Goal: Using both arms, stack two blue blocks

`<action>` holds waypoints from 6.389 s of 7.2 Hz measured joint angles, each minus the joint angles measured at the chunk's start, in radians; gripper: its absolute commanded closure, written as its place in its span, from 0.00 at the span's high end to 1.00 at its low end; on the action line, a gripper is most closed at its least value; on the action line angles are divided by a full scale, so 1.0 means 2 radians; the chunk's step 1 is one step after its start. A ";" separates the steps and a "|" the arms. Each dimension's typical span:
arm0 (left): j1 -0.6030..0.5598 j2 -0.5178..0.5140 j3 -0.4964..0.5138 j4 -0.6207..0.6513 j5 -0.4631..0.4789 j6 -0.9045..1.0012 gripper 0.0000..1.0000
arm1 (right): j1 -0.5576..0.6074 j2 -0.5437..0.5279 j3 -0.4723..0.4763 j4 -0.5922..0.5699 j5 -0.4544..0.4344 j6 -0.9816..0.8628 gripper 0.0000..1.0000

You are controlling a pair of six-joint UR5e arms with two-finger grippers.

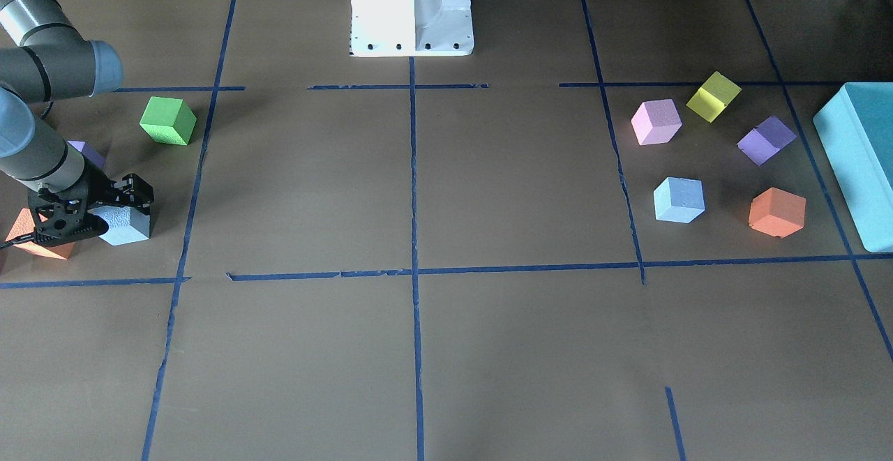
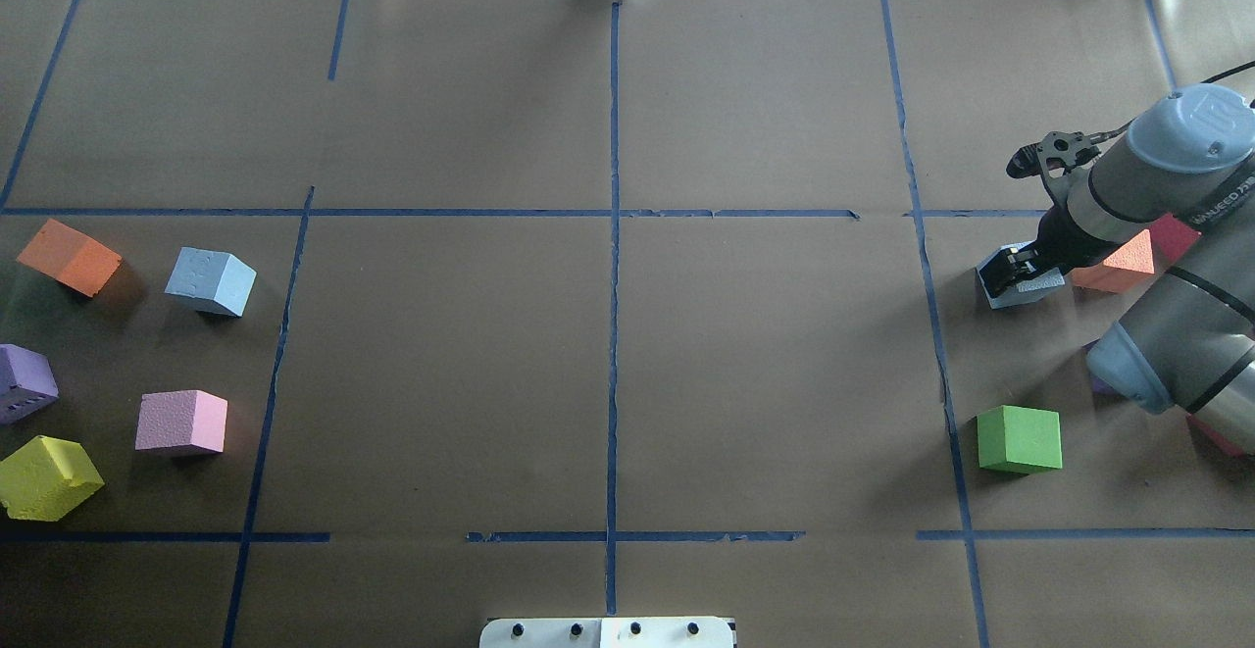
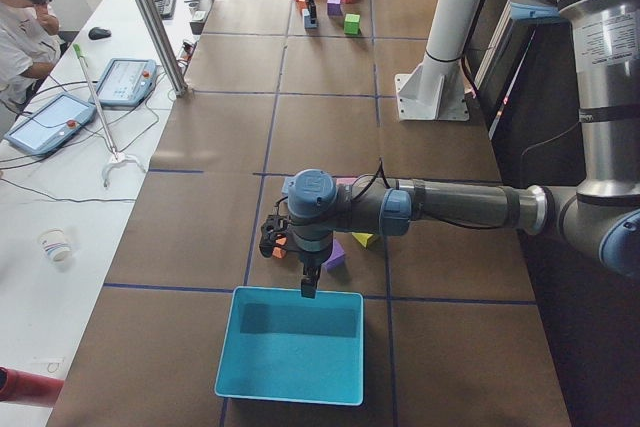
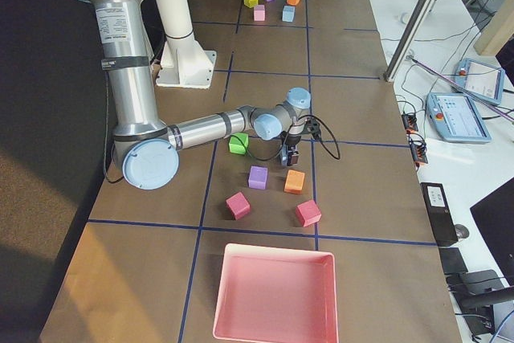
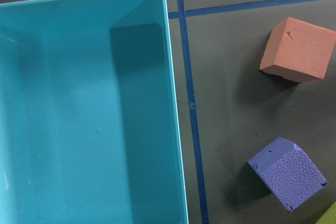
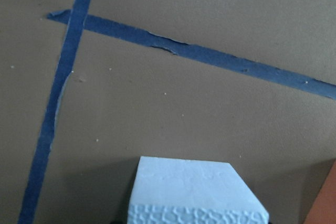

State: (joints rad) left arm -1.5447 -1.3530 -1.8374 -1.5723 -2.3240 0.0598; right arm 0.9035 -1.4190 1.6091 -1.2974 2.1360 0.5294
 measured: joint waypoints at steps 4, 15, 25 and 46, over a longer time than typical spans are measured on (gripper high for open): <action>0.000 0.000 0.002 0.000 0.000 0.000 1.00 | -0.019 0.061 0.016 -0.023 -0.001 0.088 0.00; 0.000 0.003 0.000 0.000 0.000 0.000 1.00 | -0.176 0.392 -0.170 -0.077 -0.091 0.367 1.00; 0.029 -0.055 -0.011 -0.074 -0.053 -0.087 1.00 | 0.208 0.037 0.103 -0.209 0.089 -0.241 1.00; 0.349 -0.238 0.096 -0.169 0.101 -0.397 0.08 | 0.347 -0.185 0.132 -0.198 0.089 -0.442 1.00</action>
State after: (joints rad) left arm -0.8465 -1.8284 -1.6459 -1.9103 -2.1212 -0.7340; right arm 1.5969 -1.7897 1.8738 -1.6935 2.3148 -0.3541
